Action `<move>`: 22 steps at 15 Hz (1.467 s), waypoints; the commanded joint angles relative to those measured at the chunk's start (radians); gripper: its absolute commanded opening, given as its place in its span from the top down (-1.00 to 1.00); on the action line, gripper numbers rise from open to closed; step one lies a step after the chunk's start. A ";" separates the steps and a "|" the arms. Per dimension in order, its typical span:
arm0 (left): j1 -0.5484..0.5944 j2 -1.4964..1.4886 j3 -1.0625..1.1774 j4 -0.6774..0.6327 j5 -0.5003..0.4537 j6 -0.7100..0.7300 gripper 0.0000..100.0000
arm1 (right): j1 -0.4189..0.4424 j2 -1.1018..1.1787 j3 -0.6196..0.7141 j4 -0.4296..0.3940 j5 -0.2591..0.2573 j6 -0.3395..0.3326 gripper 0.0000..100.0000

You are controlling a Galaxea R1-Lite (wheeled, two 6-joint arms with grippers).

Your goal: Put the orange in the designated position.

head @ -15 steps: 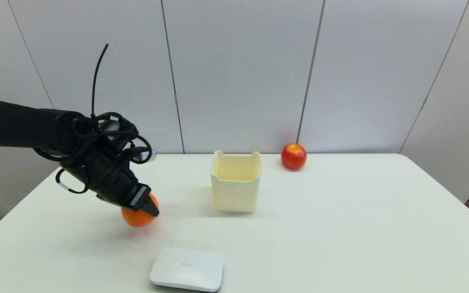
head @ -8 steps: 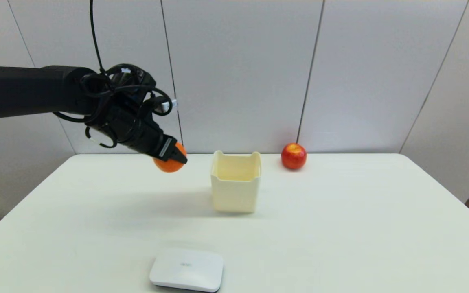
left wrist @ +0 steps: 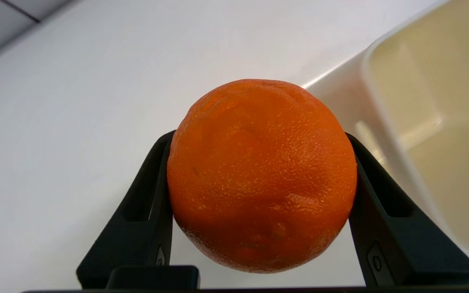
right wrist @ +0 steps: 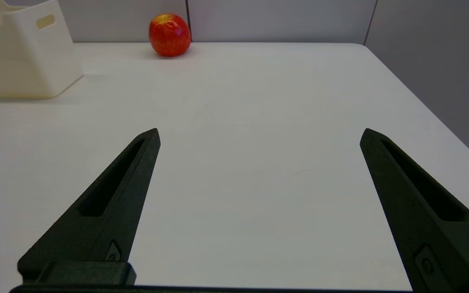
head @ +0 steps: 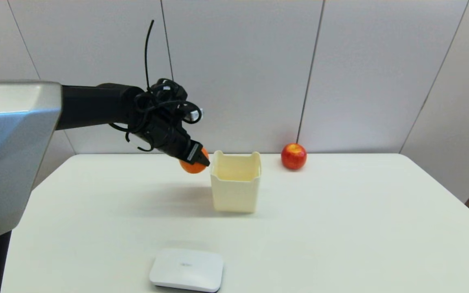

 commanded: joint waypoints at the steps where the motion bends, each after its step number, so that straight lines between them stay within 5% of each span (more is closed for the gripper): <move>1: 0.000 0.027 0.059 0.009 0.058 -0.003 1.00 | -0.001 0.001 0.002 0.000 0.000 0.000 -1.00; 9: 0.000 0.040 0.102 0.076 0.070 -0.044 1.00 | 0.001 0.001 0.002 0.000 0.000 0.000 -1.00; 10: 0.000 0.040 0.105 0.076 0.070 -0.049 -1.00 | -0.001 0.001 0.002 0.000 0.000 0.000 -1.00; 22: 0.040 -0.102 -0.079 0.061 0.078 -0.046 -1.00 | -0.001 0.001 0.002 0.000 0.000 0.000 -1.00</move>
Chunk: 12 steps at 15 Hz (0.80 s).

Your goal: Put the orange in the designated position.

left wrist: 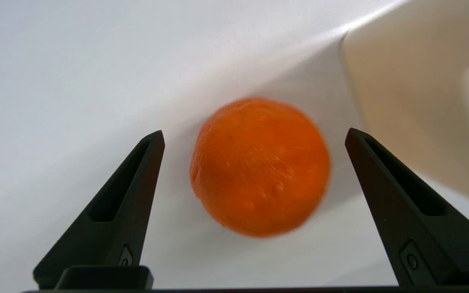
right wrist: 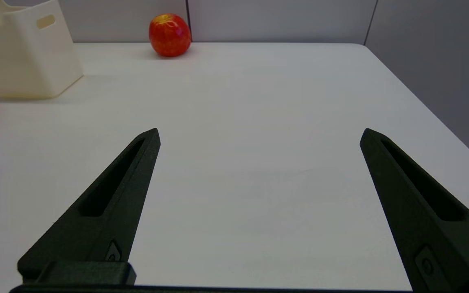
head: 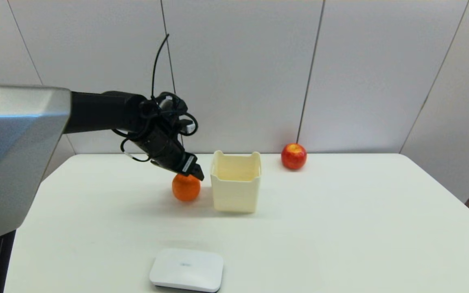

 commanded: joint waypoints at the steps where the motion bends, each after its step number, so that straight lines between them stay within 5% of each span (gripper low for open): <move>1: 0.043 -0.130 -0.083 -0.057 0.005 0.016 -1.00 | 0.001 0.001 0.002 0.000 -0.001 0.000 -1.00; 12: 0.431 -0.612 0.187 -0.126 0.017 0.024 -1.00 | 0.001 0.001 0.002 0.000 -0.001 0.000 -1.00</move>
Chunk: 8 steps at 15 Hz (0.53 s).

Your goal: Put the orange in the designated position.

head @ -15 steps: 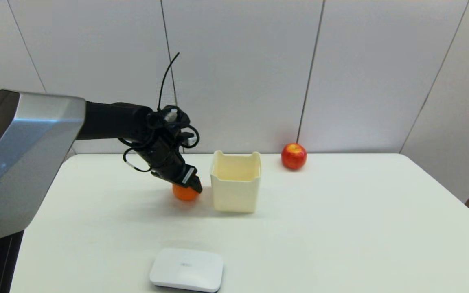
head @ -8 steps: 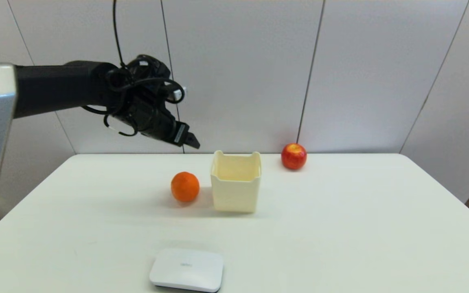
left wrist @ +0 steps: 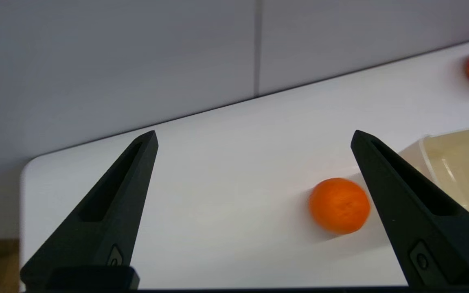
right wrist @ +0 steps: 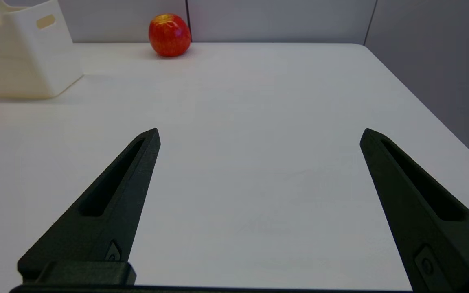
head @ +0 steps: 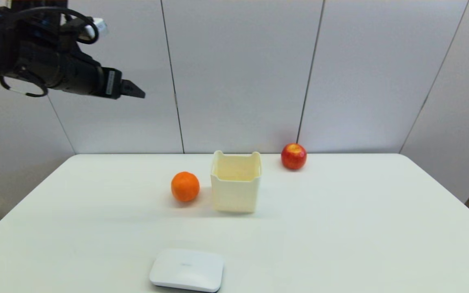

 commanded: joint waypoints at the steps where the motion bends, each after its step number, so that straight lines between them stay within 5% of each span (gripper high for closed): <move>1: 0.203 -0.282 0.237 -0.002 0.000 0.004 -1.00 | 0.000 0.001 0.002 0.000 0.000 0.000 -1.00; 4: 0.286 -0.473 0.426 -0.056 0.000 -0.010 -1.00 | 0.001 0.001 0.002 0.000 0.000 0.000 -1.00; 8: 0.320 -0.724 0.723 -0.389 -0.001 -0.039 -1.00 | 0.001 0.001 0.002 0.000 0.000 0.000 -1.00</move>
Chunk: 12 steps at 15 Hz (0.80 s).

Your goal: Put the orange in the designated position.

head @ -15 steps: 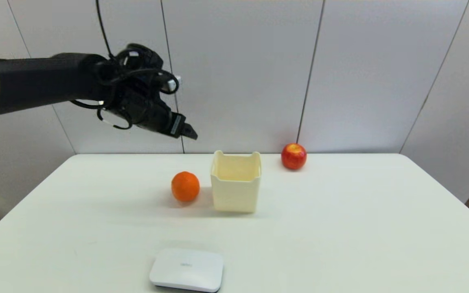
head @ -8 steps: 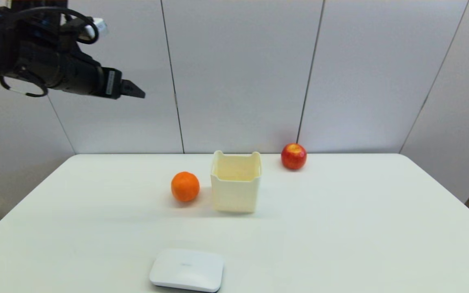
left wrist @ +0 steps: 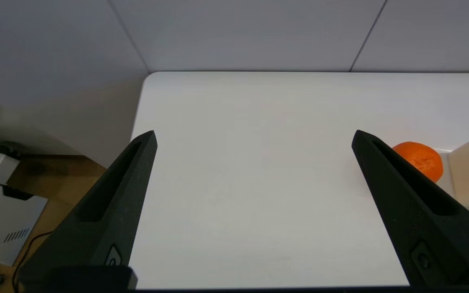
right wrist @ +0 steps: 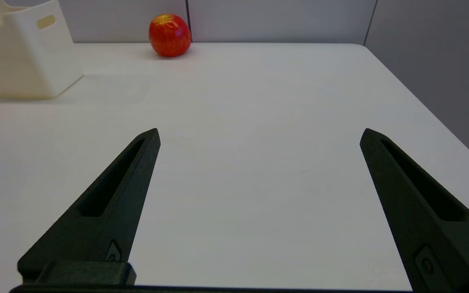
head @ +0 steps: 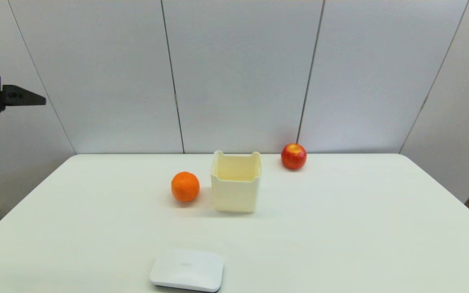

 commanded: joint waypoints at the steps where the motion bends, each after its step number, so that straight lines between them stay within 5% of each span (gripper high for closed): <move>1: 0.044 -0.358 0.357 -0.366 -0.002 -0.027 -1.00 | 0.001 0.001 0.002 0.000 0.000 0.000 -1.00; 6: 0.027 -0.600 0.633 -0.627 -0.010 -0.024 -1.00 | 0.001 0.001 0.002 0.000 0.000 0.000 -1.00; 12: -0.100 -0.972 0.946 -0.631 -0.008 -0.050 -1.00 | 0.001 0.001 0.002 0.000 0.000 0.000 -1.00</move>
